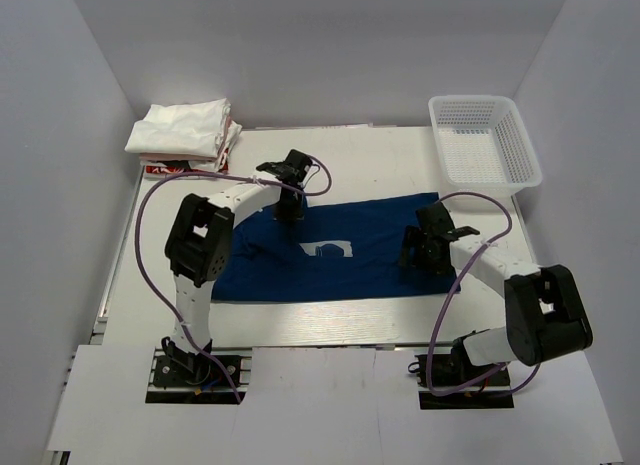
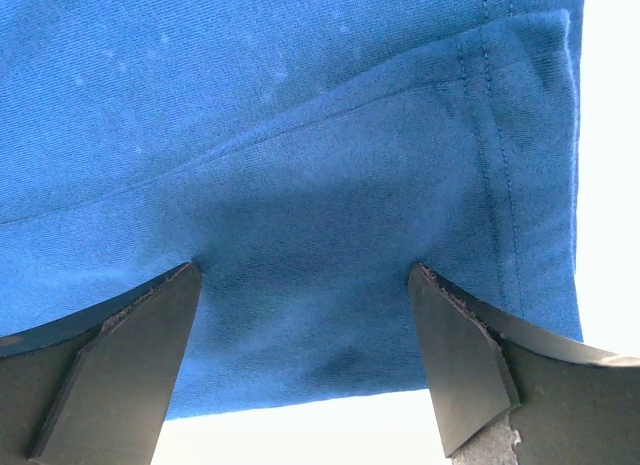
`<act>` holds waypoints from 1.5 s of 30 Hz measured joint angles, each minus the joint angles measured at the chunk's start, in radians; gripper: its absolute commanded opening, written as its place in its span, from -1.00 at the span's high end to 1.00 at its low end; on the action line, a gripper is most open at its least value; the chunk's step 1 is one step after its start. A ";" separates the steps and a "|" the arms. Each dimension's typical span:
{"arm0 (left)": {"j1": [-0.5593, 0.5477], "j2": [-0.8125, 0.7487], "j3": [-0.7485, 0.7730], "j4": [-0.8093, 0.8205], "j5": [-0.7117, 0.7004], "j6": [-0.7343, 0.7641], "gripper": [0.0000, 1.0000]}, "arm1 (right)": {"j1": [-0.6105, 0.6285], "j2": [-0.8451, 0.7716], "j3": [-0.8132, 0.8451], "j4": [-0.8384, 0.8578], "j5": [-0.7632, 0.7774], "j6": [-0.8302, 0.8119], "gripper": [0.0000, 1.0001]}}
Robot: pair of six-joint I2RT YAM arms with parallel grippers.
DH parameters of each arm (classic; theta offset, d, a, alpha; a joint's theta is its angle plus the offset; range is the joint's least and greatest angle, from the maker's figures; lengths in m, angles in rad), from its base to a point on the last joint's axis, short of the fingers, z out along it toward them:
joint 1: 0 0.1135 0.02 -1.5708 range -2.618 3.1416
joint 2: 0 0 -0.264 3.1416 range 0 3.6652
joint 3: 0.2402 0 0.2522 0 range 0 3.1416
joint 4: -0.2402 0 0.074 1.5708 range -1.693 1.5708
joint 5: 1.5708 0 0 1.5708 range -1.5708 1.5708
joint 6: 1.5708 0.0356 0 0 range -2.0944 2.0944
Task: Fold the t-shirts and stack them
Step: Fold the flattened tshirt in 1/3 of the way
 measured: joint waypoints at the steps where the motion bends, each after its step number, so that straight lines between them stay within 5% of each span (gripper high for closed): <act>1: -0.007 0.000 0.000 0.005 0.000 0.010 1.00 | 0.000 -0.004 -0.004 0.004 0.000 0.000 -0.81; 16: -0.113 0.011 0.044 0.066 -0.029 0.167 0.99 | -0.005 -0.023 -0.021 0.021 -0.010 -0.001 -0.81; 21: -0.119 0.012 0.059 0.072 -0.087 0.178 0.79 | -0.006 -0.035 -0.031 0.029 -0.011 -0.001 -0.81; 23: -0.119 0.019 0.070 0.080 -0.110 0.189 0.56 | -0.006 -0.046 -0.039 0.035 -0.013 -0.002 -0.81; 27: -0.118 0.023 0.069 0.106 -0.140 0.205 -0.81 | -0.006 -0.054 -0.045 0.040 -0.018 -0.002 -0.81; 28: -0.118 0.022 0.068 0.111 -0.148 0.209 -0.98 | -0.006 -0.056 -0.047 0.041 -0.020 -0.002 -0.81; 45: -0.093 -0.505 -0.584 0.311 -0.150 0.024 -0.98 | -0.009 -0.148 -0.112 0.048 -0.070 0.000 -0.81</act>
